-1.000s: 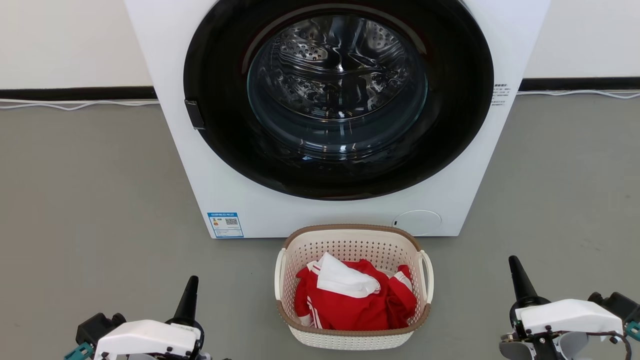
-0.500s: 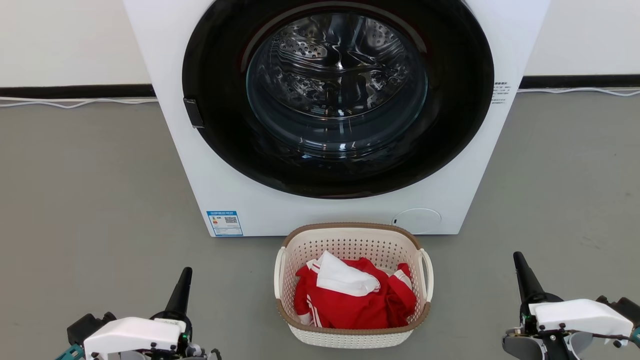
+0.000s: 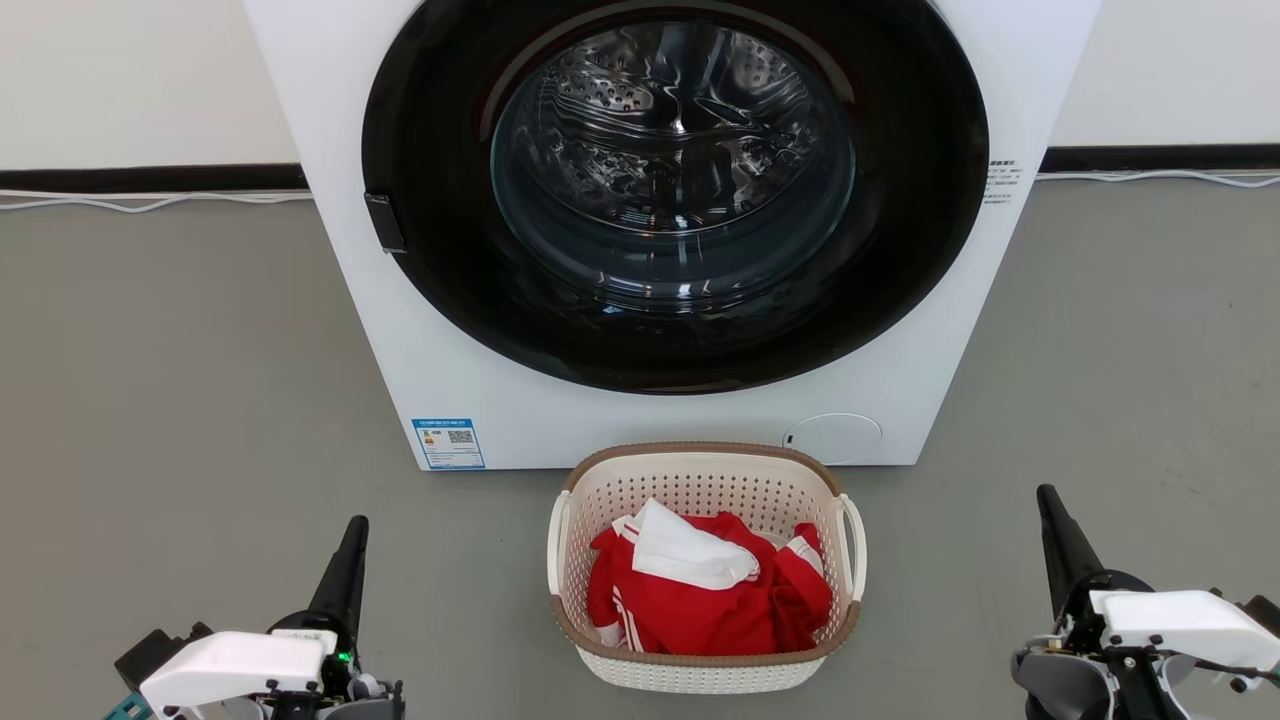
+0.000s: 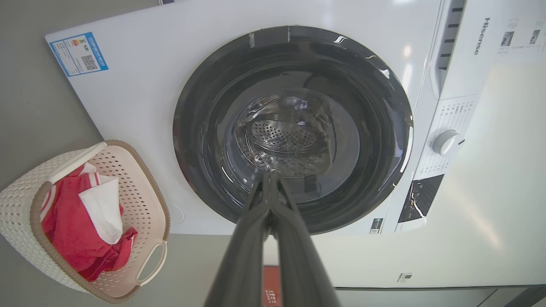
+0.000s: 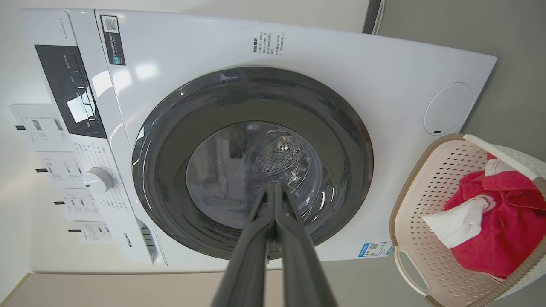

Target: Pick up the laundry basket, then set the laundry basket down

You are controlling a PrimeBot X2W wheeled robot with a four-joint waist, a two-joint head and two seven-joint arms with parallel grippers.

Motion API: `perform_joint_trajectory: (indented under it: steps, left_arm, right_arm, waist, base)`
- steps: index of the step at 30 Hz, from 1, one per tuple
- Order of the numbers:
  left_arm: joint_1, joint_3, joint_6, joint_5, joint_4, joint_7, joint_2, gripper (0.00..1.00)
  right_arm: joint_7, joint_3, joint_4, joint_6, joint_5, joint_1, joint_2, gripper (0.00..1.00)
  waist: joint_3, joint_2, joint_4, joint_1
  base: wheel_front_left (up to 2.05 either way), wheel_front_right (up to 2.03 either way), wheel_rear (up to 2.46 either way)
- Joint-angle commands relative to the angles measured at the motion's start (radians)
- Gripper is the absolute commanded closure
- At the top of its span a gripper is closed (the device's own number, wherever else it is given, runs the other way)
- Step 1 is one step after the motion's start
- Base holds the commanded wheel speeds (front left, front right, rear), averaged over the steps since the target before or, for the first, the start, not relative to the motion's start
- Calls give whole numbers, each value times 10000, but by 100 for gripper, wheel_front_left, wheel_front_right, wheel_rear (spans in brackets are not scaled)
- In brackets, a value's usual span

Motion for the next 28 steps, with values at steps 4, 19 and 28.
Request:
perform_joint_trajectory:
  steps: [4, 19, 28]
  left_arm:
    - [-377, 414, -233, -625, -465, 209, 137, 100]
    - [-377, 543, -316, -1187, -607, 369, 145, 100]
    - [-377, 543, -316, -1187, -607, 369, 145, 100]
  right_arm:
    - [258, 113, -546, 69, 689, -84, -5, 100]
    - [418, 36, -740, 71, 1309, -53, 20, 100]
    - [418, 36, -740, 71, 1309, -53, 20, 100]
  waist:
    - [19, -1, -4, 0]
    - [41, -1, -8, 0]
    - [41, -1, -8, 0]
  base:
    - [0, 0, 0]
    - [0, 0, 0]
    - [0, 0, 0]
